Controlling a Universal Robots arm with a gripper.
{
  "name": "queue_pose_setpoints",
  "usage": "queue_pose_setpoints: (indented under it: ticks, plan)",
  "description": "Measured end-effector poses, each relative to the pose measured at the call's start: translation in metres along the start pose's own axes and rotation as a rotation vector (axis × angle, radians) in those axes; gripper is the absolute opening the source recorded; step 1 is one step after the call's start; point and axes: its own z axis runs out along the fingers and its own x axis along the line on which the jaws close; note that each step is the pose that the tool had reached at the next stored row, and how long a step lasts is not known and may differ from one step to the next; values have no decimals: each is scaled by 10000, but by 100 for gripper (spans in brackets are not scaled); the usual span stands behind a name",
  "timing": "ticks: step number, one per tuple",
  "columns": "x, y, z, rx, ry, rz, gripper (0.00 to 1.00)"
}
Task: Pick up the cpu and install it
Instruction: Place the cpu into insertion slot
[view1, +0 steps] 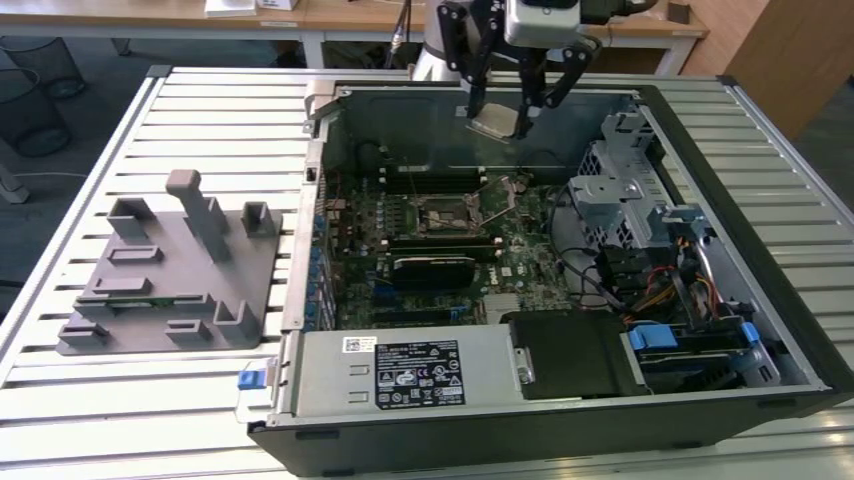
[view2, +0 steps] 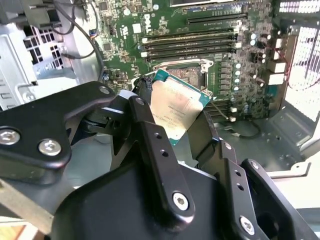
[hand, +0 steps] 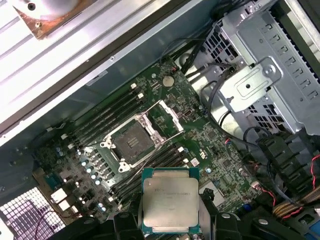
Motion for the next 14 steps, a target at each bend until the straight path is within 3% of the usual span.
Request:
queue_pose_setpoints:
  ticks: [14]
  plan:
    - [0, 0, 8, 23, 21, 1512, 53]
